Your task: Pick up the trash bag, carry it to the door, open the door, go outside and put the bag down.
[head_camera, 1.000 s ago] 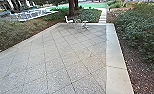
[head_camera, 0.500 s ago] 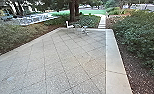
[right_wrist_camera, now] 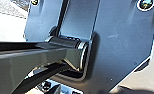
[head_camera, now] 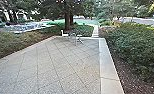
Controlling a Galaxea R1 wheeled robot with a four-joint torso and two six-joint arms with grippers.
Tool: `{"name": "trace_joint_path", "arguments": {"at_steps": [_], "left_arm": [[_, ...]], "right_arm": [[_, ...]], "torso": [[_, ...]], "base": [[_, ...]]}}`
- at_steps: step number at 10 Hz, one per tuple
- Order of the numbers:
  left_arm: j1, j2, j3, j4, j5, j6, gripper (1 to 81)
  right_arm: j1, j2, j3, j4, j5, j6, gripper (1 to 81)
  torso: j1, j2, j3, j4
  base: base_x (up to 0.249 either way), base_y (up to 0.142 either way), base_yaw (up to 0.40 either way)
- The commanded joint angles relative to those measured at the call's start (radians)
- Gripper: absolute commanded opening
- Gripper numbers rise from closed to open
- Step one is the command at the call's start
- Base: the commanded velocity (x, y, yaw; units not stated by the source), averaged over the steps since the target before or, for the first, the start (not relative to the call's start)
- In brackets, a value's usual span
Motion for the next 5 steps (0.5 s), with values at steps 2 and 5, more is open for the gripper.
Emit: {"name": "trace_joint_path", "arguments": {"at_steps": [2, 5], "left_arm": [[0.089, 0.068, -0.031, 0.024, -0.006, 0.153, 81.1], [0.174, 0.103, -0.037, 0.053, -0.059, 0.182, 81.1]], "right_arm": [[0.032, 0.015, 0.015, 0.006, -0.053, 0.004, 81.1], [0.032, 0.018, 0.017, 0.005, -0.051, 0.006, 81.1]], "torso": [[0.0, 0.0, 0.018, -0.024], [-0.001, -0.001, 0.073, -0.073]], "base": [[0.0, 0.0, 0.0], [0.0, 0.0, 0.0]]}}
